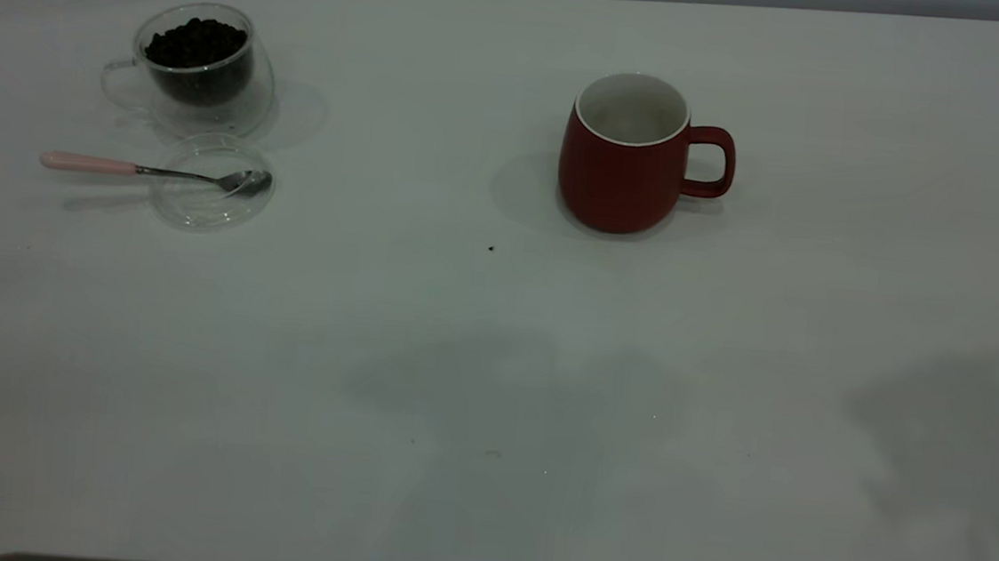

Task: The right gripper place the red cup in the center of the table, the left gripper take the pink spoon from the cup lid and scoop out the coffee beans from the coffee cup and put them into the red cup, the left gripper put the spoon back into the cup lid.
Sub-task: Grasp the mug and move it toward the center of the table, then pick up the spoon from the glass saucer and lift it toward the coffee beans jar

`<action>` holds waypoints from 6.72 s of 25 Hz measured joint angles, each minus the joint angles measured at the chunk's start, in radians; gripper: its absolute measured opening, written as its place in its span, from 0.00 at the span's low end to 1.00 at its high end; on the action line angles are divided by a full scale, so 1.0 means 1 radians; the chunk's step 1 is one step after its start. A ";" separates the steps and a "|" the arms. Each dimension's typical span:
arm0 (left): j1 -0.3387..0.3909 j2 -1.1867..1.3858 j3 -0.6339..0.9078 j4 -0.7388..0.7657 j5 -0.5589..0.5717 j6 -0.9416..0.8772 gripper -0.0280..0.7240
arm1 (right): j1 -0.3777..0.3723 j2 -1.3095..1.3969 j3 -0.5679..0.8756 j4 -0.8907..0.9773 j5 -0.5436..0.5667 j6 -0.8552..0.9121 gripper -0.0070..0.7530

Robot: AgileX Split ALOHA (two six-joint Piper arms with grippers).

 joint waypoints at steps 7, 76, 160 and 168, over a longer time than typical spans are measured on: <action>0.000 0.000 0.000 0.000 0.000 0.000 0.62 | 0.038 0.482 -0.284 0.107 -0.026 -0.462 0.79; 0.000 -0.001 0.000 0.000 0.000 0.000 0.62 | -0.036 -0.386 -0.027 -0.308 0.722 0.549 0.53; 0.373 1.717 -0.514 -0.065 -0.556 -0.063 0.62 | -0.013 -1.264 0.235 -0.329 0.637 0.635 0.50; 0.479 2.094 -0.777 -0.443 -0.380 0.536 0.62 | -0.013 -1.264 0.235 -0.329 0.637 0.635 0.50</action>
